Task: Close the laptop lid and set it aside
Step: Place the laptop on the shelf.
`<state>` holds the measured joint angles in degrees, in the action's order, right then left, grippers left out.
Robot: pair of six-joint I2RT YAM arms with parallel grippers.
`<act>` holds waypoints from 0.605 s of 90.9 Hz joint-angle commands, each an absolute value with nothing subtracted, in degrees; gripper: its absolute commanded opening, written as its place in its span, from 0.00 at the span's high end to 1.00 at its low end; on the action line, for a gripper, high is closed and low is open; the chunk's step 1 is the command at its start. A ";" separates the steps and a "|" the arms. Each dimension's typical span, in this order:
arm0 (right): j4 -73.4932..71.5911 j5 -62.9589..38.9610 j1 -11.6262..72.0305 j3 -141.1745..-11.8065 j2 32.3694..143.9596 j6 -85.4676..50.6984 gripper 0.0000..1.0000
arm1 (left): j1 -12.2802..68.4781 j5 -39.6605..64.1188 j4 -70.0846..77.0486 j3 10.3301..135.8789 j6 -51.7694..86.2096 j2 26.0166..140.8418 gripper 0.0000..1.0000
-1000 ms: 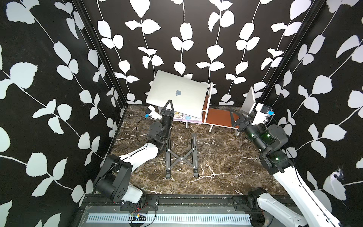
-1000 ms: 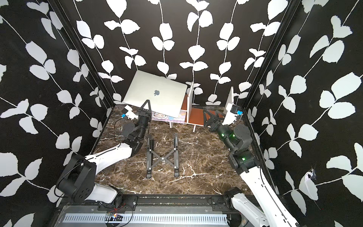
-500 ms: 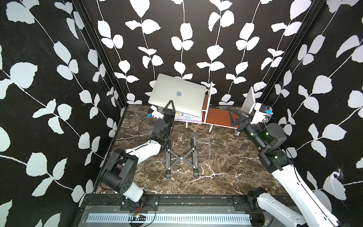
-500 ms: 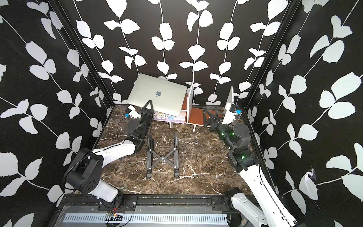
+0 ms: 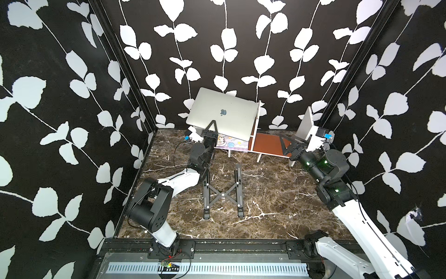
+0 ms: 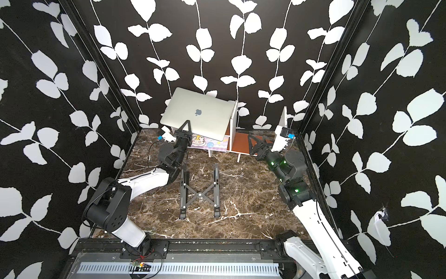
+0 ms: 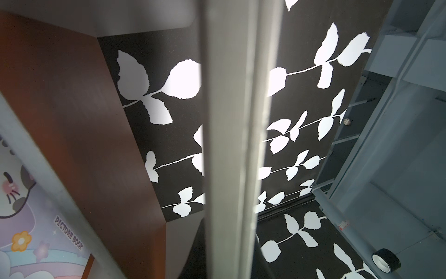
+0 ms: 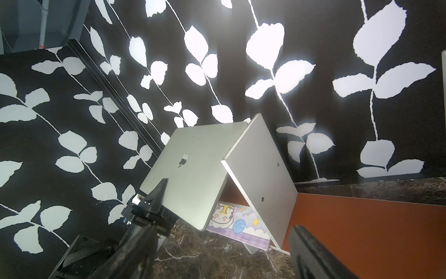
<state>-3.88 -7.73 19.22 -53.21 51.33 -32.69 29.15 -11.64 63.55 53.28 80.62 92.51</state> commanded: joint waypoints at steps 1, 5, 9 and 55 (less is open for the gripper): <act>-7.16 -8.17 18.71 -53.52 51.32 -33.13 0.13 | 29.36 -10.00 69.39 55.90 85.51 91.96 1.00; -7.17 -8.17 18.68 -53.53 51.33 -33.06 0.13 | 29.38 -10.07 68.67 55.90 85.74 91.78 1.00; -7.18 -8.17 18.64 -53.51 51.33 -33.05 0.13 | 29.35 -10.18 67.55 55.76 85.99 91.52 1.00; -8.53 -9.20 18.28 -53.44 52.77 -33.78 0.13 | 28.50 -6.16 46.37 60.45 79.26 80.53 1.00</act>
